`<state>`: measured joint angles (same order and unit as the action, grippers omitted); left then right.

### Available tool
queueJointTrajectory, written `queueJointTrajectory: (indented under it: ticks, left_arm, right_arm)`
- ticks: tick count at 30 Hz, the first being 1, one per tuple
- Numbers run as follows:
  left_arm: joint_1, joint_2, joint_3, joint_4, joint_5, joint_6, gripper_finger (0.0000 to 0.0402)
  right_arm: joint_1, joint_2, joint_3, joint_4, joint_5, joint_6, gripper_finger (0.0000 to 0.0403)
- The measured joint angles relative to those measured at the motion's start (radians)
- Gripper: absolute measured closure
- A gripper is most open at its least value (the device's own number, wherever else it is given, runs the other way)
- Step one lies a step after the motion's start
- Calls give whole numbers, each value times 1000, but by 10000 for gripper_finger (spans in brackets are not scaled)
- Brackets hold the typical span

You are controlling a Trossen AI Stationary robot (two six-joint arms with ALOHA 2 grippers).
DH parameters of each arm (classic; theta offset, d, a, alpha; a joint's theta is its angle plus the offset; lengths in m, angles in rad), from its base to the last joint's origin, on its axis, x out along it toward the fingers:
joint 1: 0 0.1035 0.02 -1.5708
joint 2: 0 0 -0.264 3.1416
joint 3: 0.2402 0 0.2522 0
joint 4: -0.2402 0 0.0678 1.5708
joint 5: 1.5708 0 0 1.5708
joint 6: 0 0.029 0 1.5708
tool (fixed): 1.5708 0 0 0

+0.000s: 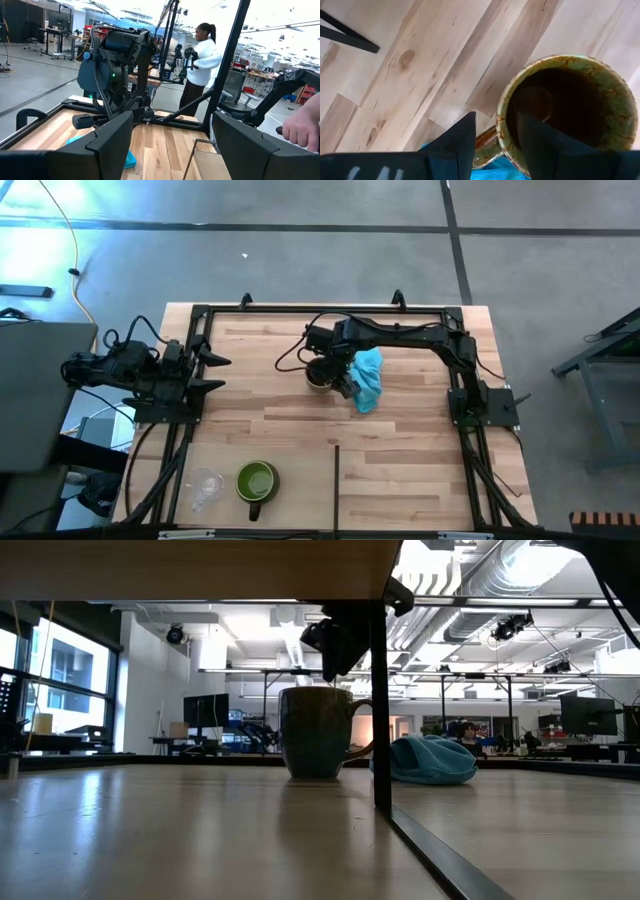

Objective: Stack small to large cups/mugs on shelf
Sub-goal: Put the brown mug on the shelf

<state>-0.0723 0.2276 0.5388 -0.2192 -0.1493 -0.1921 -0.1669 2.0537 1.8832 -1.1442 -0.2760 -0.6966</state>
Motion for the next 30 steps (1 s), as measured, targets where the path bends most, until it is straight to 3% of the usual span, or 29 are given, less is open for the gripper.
queueJointTrajectory:
  ticks: [13,24,30]
  left_arm:
    - [0,0,0,0,0,0,140]
    - [0,0,0,0,0,0,140]
    - [0,0,0,-1,0,1,140]
  right_arm:
    - [17,42,0,21,97,9,268]
    - [18,67,0,18,104,31,268]
    - [19,71,0,19,113,116,303]
